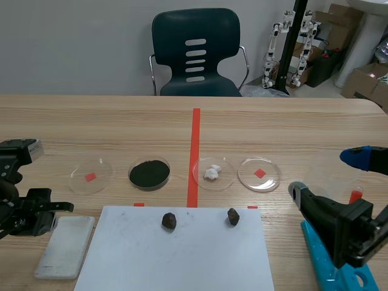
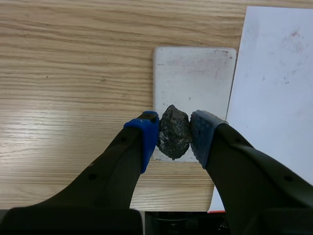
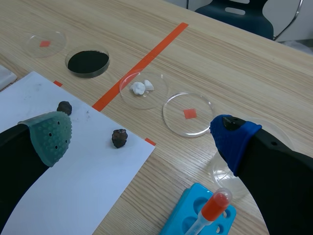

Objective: Rub the mineral on the streak plate

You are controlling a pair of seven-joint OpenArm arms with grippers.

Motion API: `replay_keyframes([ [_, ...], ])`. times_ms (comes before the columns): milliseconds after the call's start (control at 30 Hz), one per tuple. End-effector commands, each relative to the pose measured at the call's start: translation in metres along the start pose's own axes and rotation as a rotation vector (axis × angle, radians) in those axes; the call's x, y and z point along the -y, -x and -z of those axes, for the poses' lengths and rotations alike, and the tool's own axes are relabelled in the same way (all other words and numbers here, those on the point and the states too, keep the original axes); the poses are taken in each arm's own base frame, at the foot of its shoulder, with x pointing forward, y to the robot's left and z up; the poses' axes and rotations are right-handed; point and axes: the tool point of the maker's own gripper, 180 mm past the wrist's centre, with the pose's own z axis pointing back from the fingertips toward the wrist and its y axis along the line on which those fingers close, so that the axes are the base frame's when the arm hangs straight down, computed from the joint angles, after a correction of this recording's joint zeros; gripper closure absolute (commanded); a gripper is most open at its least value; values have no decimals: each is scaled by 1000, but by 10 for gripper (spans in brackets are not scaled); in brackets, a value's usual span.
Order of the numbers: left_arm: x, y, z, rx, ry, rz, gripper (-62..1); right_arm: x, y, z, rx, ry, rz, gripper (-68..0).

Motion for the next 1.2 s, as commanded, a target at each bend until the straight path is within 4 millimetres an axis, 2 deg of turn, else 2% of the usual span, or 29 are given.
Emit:
replay_keyframes([
  [0,2,-5,-1,0,5,-4,-90,0,-12,0,39,-3,-7,-591],
  [167,-2,-8,3,-35,-2,-22,-90,0,-12,0,39,-3,-7,-591],
  [733,16,-13,24,-71,40,-31,-90,0,-12,0,39,-3,-7,-591],
  [1167,15,-22,37,-77,29,-24,-90,0,-12,0,39,-3,-7,-591],
])
